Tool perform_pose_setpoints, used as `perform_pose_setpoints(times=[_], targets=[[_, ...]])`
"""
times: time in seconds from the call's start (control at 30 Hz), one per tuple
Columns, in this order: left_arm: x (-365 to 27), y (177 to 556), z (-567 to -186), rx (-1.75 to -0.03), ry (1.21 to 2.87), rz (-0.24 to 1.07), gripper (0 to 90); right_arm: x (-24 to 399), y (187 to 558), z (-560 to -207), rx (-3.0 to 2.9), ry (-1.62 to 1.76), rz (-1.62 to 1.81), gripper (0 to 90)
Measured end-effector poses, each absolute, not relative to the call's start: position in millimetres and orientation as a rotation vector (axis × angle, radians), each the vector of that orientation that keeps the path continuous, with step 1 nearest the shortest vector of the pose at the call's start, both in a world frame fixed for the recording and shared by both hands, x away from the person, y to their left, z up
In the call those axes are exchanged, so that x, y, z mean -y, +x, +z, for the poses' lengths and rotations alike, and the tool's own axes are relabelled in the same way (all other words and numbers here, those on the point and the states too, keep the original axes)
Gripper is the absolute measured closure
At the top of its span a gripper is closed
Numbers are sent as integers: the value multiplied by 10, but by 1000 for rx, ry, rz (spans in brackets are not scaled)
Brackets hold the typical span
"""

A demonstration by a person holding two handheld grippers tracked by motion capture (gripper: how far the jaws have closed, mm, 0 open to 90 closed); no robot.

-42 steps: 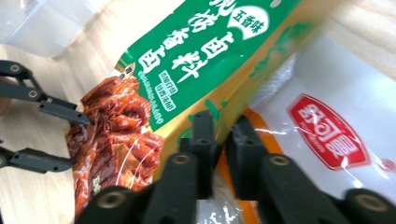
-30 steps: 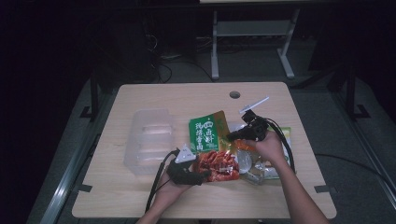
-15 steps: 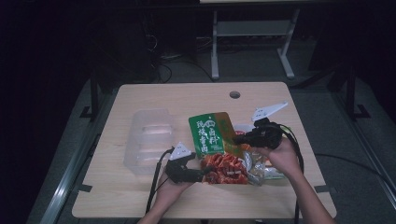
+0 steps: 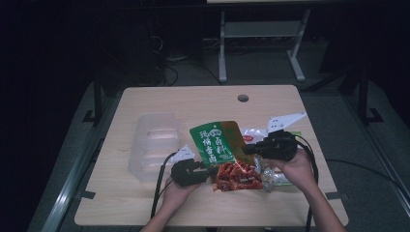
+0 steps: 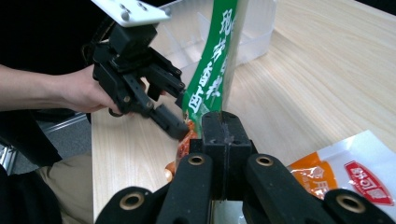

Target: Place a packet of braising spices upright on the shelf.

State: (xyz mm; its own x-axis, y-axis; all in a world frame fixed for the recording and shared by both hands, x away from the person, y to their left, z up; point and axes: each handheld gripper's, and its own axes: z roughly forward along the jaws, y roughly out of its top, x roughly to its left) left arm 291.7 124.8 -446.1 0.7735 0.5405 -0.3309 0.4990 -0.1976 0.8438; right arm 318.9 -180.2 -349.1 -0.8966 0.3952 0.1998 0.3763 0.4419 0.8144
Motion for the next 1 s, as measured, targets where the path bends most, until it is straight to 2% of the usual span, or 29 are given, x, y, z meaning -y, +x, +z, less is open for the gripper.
perform_pose_setpoints(times=[0.07, 0.23, 0.5, 0.67, 0.8, 0.83, 0.87, 1.0], targets=[[-1246, 2885, -4442, -794, 1837, 47, 762, 1807, 3181, -3530, -2649, 719, 1480, 899], [-1246, 2840, -4405, -795, 1836, 71, 838, 1857, 3166, -3569, -2646, 755, 1488, 898], [-1287, 2817, -4359, -791, 1846, 127, 852, 1783, 3209, -3534, -2698, 746, 1423, 875], [-1269, 2783, -4329, -773, 1869, 166, 855, 1621, 3340, -3524, -2753, 779, 1377, 762], [-1286, 2785, -4335, -771, 1878, 175, 854, 1559, 3398, -3539, -2777, 790, 1372, 764], [-1291, 2786, -4335, -769, 1879, 175, 852, 1547, 3415, -3547, -2784, 788, 1374, 784], [-1299, 2785, -4333, -772, 1879, 174, 849, 1537, 3422, -3549, -2787, 786, 1376, 862], [-1318, 2757, -4318, -775, 1868, 180, 826, 1558, 3411, -3540, -2785, 797, 1390, 892]])
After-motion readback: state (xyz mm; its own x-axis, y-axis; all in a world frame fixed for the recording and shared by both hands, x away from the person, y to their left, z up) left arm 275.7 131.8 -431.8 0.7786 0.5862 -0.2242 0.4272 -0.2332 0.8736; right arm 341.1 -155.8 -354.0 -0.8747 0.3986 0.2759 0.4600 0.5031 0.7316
